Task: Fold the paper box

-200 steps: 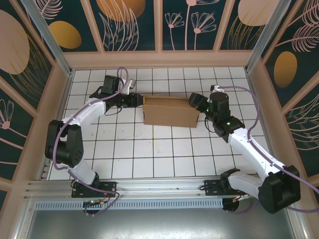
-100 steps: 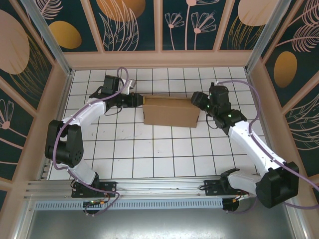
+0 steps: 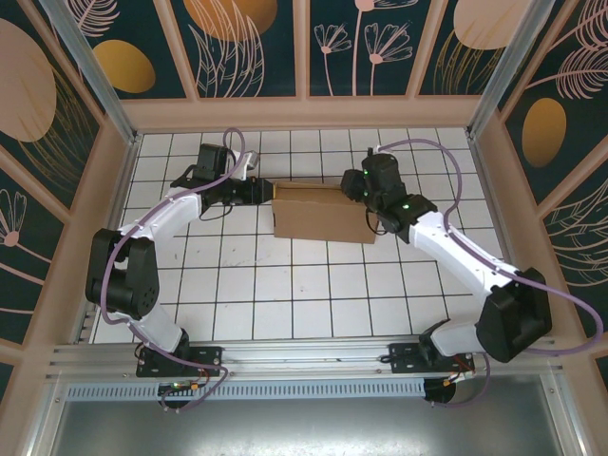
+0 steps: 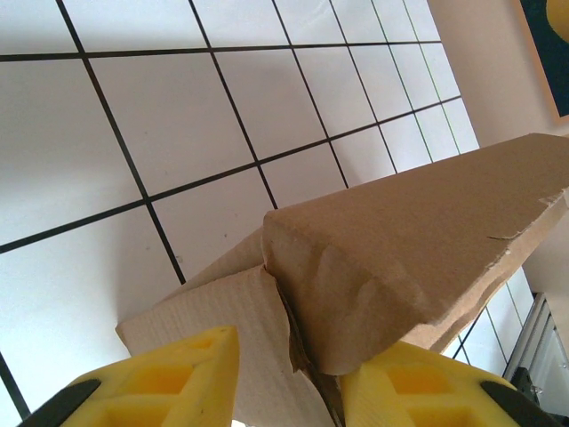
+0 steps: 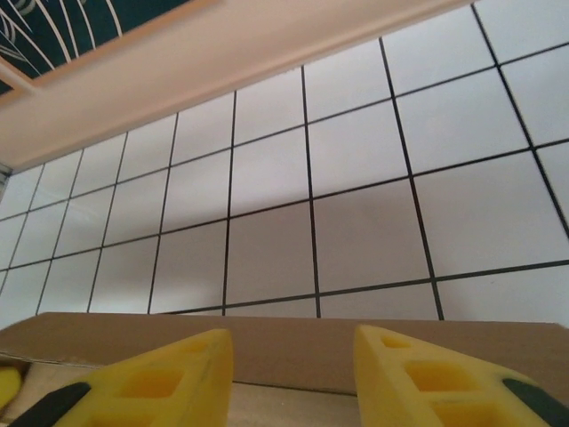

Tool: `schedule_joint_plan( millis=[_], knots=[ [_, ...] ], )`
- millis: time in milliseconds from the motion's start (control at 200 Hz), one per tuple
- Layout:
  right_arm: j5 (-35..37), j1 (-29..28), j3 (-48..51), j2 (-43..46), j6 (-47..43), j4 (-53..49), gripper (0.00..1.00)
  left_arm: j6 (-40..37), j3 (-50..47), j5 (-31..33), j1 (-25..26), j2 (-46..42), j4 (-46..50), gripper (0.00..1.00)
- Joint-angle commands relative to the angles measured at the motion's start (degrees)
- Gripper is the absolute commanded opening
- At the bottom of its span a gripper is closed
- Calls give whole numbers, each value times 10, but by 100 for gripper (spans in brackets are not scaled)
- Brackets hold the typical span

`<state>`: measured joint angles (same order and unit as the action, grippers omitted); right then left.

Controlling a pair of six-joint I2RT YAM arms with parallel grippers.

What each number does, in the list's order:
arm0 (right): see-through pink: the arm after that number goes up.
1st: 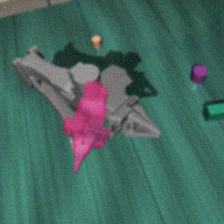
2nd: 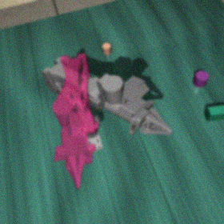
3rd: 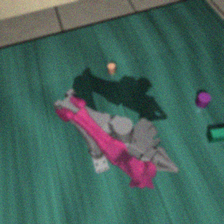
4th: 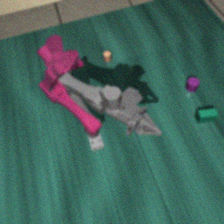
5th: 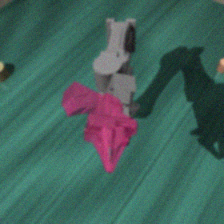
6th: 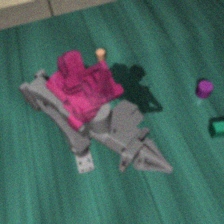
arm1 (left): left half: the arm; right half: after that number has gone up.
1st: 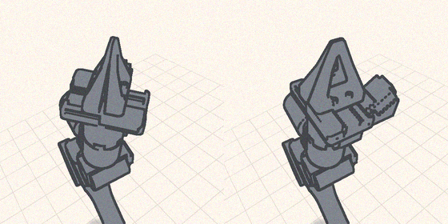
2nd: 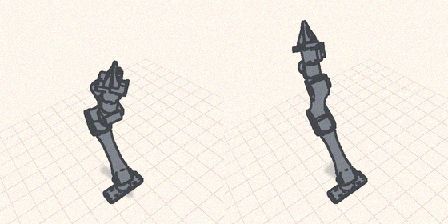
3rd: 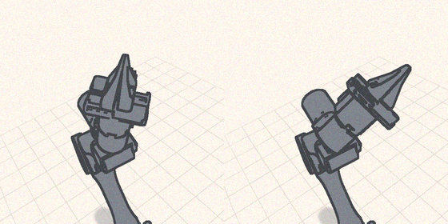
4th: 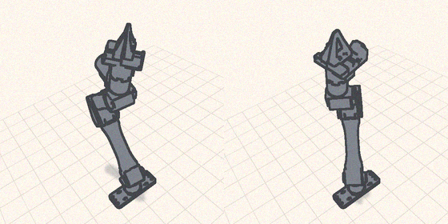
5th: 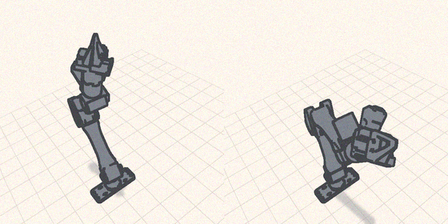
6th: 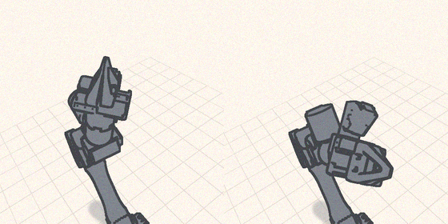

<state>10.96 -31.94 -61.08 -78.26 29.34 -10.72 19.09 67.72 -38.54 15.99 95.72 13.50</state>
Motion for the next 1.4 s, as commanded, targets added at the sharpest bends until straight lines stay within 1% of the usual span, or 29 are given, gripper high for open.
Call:
schedule_joint_plan(
  millis=[0,175,360,515,706,881,1006,1171,1396],
  knots=[
    [8,-3,25,-8,19,42,39,-11,-21,8,7,11,36,34],
    [0,-3,64,-13,44,55,37,-8,-15,5,7,12,38,34],
    [-3,-3,130,-14,70,97,33,-5,-11,-2,7,8,36,34],
    [1,-1,148,-22,83,96,33,-6,-13,0,6,2,39,34],
    [12,0,153,-17,84,94,32,-6,-19,5,7,-7,35,34],
    [-7,-1,161,-3,71,112,33,-5,-25,6,7,-7,31,34],
    [-3,-1,167,8,63,116,32,-4,-38,10,10,-11,27,33],
    [2,-2,200,7,64,137,32,6,-52,19,13,-28,8,35],
    [16,-3,246,33,67,156,32,4,-66,16,15,-46,4,39]
  ],
)
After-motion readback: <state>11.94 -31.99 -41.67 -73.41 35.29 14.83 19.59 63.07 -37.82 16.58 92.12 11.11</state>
